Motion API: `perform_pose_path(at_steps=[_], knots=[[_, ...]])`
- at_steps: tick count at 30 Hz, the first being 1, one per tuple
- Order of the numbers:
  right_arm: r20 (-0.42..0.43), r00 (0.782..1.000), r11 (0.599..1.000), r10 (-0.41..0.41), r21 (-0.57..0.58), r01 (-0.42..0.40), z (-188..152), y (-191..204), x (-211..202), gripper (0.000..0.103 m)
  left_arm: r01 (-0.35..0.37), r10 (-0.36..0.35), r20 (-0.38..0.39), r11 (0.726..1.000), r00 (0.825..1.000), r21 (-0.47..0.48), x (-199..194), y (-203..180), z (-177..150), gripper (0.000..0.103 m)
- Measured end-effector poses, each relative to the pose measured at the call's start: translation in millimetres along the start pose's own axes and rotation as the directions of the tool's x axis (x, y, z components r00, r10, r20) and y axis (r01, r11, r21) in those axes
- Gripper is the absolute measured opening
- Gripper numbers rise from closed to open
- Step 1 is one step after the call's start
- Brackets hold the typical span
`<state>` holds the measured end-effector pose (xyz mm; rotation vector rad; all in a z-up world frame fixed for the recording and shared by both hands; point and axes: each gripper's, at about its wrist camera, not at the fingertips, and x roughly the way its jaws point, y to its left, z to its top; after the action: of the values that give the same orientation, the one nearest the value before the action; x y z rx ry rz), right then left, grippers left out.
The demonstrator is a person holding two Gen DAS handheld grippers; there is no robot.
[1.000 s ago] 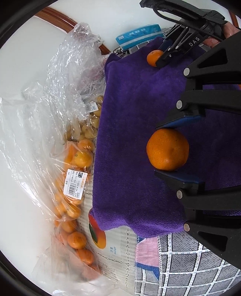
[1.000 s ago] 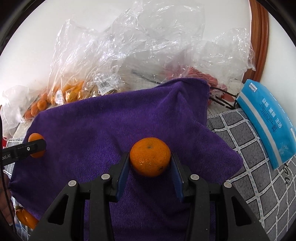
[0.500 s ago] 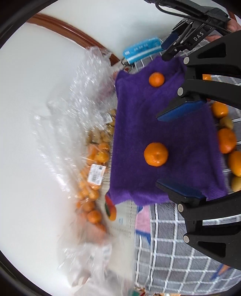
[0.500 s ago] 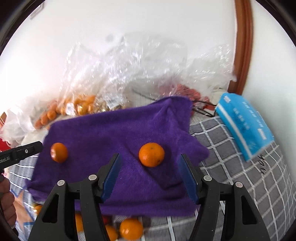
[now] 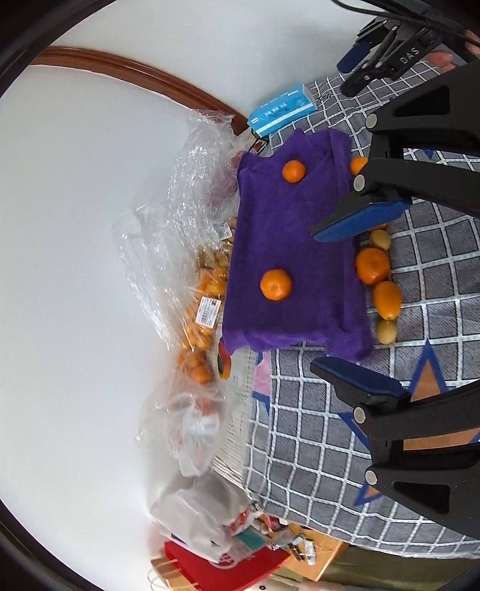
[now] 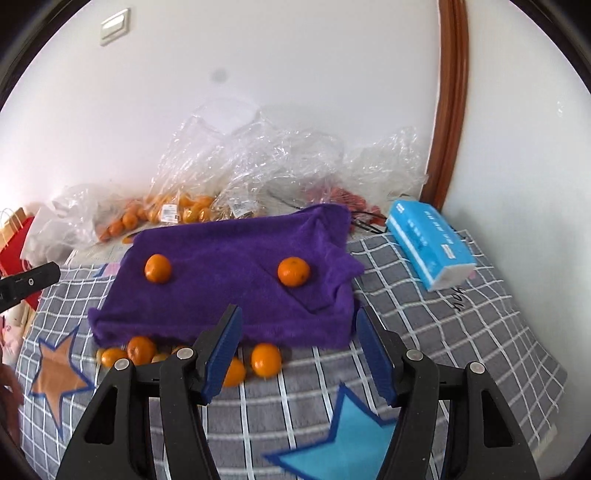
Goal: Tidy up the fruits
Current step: 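Grasp a small yellow-green fruit with the left tool while the right tool approaches an orange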
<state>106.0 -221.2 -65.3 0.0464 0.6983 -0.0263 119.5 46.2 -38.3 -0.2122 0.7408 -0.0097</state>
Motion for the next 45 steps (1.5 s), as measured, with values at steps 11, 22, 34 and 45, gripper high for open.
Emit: perform_pose_path(at_steps=[11, 22, 34, 45], knots=[[0.006, 0.998, 0.998, 0.066, 0.003, -0.066, -47.9, 2.8, -24.3, 0.063, -0.067, 0.066, 0.032, 0.997, 0.997, 0.025, -5.1, 13.7, -41.0, 0.061], [-0.023, 0.996, 0.996, 0.089, 0.022, -0.088, -59.1, -0.7, 8.1, 0.063, -0.110, 0.106, 0.041, 0.989, 0.994, 0.097, 14.5, 11.1, -61.0, 0.062], [-0.073, 0.989, 0.992, 0.126, 0.004, -0.126, -50.8, 14.3, 70.4, 0.043, -0.023, 0.027, -0.051, 0.997, 0.998, 0.071, 53.0, 36.0, -69.5, 0.062], [-0.136, 0.982, 0.991, 0.134, -0.002, -0.135, -50.1, 21.5, 108.5, 0.033, 0.075, -0.065, -0.127, 0.994, 0.990, 0.082, 75.4, 29.6, -76.7, 0.046]])
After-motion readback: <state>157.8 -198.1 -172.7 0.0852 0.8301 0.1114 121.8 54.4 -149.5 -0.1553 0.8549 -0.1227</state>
